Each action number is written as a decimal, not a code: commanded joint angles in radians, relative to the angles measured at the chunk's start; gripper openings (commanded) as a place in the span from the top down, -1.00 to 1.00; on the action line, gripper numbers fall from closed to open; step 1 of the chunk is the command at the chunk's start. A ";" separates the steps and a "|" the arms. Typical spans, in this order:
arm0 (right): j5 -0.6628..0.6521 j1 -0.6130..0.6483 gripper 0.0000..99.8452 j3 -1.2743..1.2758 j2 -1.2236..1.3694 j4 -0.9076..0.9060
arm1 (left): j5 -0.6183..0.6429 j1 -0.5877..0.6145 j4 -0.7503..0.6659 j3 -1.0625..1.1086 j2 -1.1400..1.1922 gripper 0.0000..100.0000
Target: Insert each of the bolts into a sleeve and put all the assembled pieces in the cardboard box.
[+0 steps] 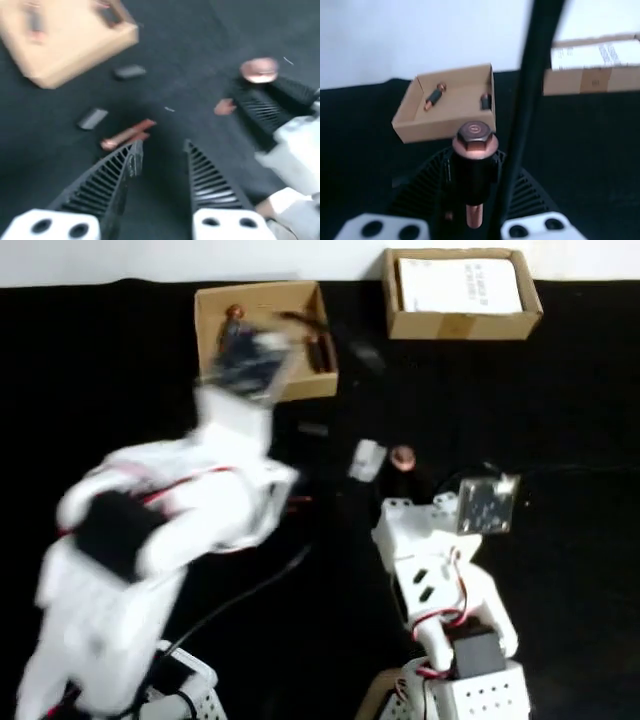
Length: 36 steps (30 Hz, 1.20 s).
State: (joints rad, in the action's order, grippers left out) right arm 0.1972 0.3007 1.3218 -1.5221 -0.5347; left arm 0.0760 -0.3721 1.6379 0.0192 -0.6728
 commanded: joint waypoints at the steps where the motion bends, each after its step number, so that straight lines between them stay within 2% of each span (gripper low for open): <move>1: 0.000 0.004 0.99 -0.219 0.239 0.097 | -0.103 0.209 -0.060 0.225 -0.186 0.96; 3: 0.000 0.007 0.99 -0.312 0.401 0.157 | -0.173 0.334 -0.155 0.467 -0.288 0.97; 6: 0.000 0.012 0.99 -0.456 0.657 0.246 | -0.236 0.492 -0.376 0.868 -0.453 0.97; 9: -0.021 0.031 0.99 -0.610 0.921 0.277 | -0.241 0.588 -0.694 1.270 -0.607 0.97; 13: -0.121 0.064 0.99 -0.869 1.237 0.280 | -0.276 0.645 -1.129 1.707 -0.765 0.97; 16: -0.138 0.081 0.99 -1.095 1.449 0.280 | -0.219 0.731 -1.140 1.682 -0.823 0.97; 18: -0.140 0.096 0.99 -1.244 1.580 0.278 | -0.166 0.733 -1.134 1.685 -0.828 0.97; 26: -0.140 0.151 0.99 -1.725 2.038 0.274 | -0.167 0.731 -1.132 1.685 -0.826 0.97; 36: -0.141 0.150 0.99 -2.140 2.436 0.272 | -0.167 0.730 -1.123 1.685 -0.826 0.97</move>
State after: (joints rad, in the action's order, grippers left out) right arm 0.0637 0.4526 -0.6636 0.8777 -0.2846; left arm -0.0959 0.3506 0.5194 1.6778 -1.4891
